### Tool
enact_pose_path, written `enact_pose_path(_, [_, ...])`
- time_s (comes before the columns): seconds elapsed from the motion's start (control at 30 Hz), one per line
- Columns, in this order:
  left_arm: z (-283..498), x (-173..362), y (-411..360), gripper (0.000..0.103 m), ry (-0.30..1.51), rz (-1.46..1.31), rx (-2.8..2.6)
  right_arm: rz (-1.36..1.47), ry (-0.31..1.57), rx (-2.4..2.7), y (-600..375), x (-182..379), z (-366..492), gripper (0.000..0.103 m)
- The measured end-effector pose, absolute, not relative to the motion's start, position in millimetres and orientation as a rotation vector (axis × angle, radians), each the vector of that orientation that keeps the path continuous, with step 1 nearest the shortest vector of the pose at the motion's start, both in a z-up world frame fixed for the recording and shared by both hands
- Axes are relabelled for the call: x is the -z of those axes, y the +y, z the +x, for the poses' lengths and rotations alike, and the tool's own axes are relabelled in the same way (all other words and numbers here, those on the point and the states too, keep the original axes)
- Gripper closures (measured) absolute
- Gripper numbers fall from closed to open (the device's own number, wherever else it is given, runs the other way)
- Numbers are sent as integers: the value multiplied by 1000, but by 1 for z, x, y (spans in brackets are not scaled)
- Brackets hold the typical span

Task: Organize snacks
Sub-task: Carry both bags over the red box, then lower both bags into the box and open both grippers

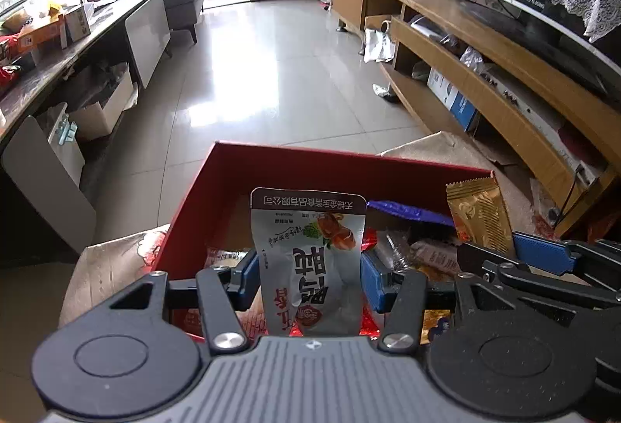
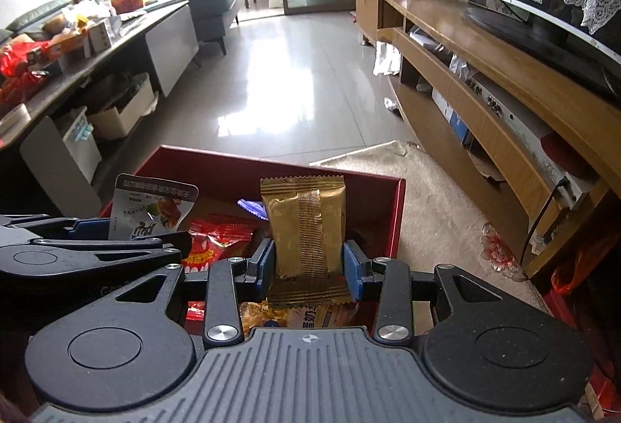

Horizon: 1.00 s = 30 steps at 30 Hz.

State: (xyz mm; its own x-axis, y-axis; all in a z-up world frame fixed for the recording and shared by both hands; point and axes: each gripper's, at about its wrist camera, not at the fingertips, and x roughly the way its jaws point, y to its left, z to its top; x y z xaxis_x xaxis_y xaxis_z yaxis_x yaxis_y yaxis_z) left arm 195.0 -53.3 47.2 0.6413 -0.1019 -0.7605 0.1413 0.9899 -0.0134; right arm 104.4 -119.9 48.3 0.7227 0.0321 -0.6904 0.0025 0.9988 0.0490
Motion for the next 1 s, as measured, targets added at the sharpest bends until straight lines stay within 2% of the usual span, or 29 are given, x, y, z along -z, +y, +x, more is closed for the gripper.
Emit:
enact_pose_path(0.7, [205, -24, -53, 50, 927, 53, 131, 36, 833, -5, -116, -27, 115, 55])
enact_pose_path(1.0, [201, -24, -48, 46, 932, 62, 114, 28, 848, 5, -117, -25, 113, 43])
